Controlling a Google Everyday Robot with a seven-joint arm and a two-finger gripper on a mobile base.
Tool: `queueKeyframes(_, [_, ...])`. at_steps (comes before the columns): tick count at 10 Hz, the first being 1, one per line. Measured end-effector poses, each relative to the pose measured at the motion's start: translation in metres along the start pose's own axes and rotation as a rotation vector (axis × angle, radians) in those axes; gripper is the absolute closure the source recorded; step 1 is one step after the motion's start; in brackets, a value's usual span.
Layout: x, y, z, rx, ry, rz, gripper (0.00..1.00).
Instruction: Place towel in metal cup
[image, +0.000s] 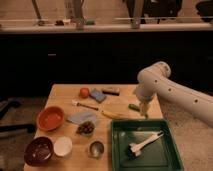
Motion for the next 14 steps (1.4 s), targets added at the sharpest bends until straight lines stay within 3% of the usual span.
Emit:
queueKeyframes(5, [-0.002, -0.002, 0.000, 0.001, -0.002, -0.005, 0.20])
queueKeyframes(7, [-0.006, 0.000, 0.005, -0.011, -0.024, -0.044, 0.20])
queueKeyframes(8, [-0.016, 0.000, 0.008, -0.016, -0.040, -0.078, 0.20])
queueKeyframes(12, [-0.093, -0.004, 0.020, -0.021, -0.102, -0.263, 0.20])
queueKeyframes(14, [-0.131, 0.003, 0.022, 0.020, -0.141, -0.381, 0.20])
